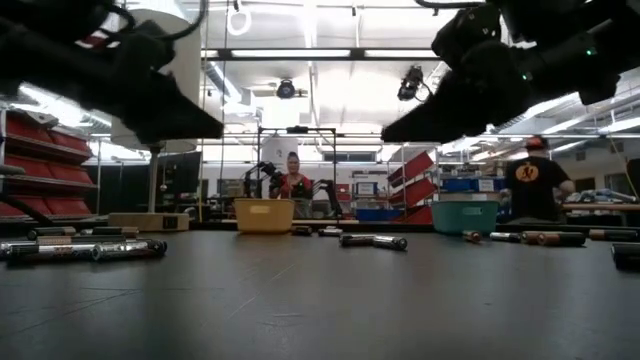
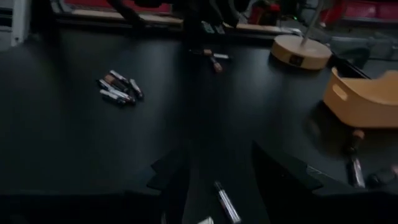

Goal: Sort batteries
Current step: Put the silver battery into the yellow bin

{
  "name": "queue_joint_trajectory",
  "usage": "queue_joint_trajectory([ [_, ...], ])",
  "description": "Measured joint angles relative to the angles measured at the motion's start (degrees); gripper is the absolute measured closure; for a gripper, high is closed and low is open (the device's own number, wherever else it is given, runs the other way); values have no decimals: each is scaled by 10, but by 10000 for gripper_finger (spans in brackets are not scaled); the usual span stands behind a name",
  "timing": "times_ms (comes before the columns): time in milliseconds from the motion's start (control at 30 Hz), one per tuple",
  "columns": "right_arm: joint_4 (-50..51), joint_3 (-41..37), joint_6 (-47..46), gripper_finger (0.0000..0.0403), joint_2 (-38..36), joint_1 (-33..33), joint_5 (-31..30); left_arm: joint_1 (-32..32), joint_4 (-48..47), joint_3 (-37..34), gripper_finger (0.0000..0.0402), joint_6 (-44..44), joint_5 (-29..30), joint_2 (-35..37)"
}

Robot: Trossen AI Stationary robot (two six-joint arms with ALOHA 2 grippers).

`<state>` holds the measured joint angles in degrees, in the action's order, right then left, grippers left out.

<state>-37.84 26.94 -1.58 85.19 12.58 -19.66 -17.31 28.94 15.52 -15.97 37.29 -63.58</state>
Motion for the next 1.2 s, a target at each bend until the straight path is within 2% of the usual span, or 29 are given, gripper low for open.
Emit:
queue_joint_trajectory([
  [200, -1, -2, -18, 224, 0, 12, -20, 25, 14, 82, 305, 64, -42, -127],
  [400, 3, -2, -20, 224, -5, 23, -33, 66, 144, 123, 305, 91, -131, -263],
  [567, 18, -2, -23, 224, -31, 27, -33, 107, 251, 144, 305, 76, -209, -352],
  [733, 19, -6, -19, 224, -55, 27, -33, 126, 277, 198, 304, 85, -215, -422],
  [900, -2, -43, -34, 224, -81, 27, -49, 128, 279, 252, 288, 109, -215, -476],
  [1100, -55, -91, -42, 224, -117, 25, -54, 141, 279, 274, 239, 115, -210, -493],
  [1200, -57, -97, -26, 223, -125, 19, -58, 154, 283, 274, 230, 116, -223, -493],
])
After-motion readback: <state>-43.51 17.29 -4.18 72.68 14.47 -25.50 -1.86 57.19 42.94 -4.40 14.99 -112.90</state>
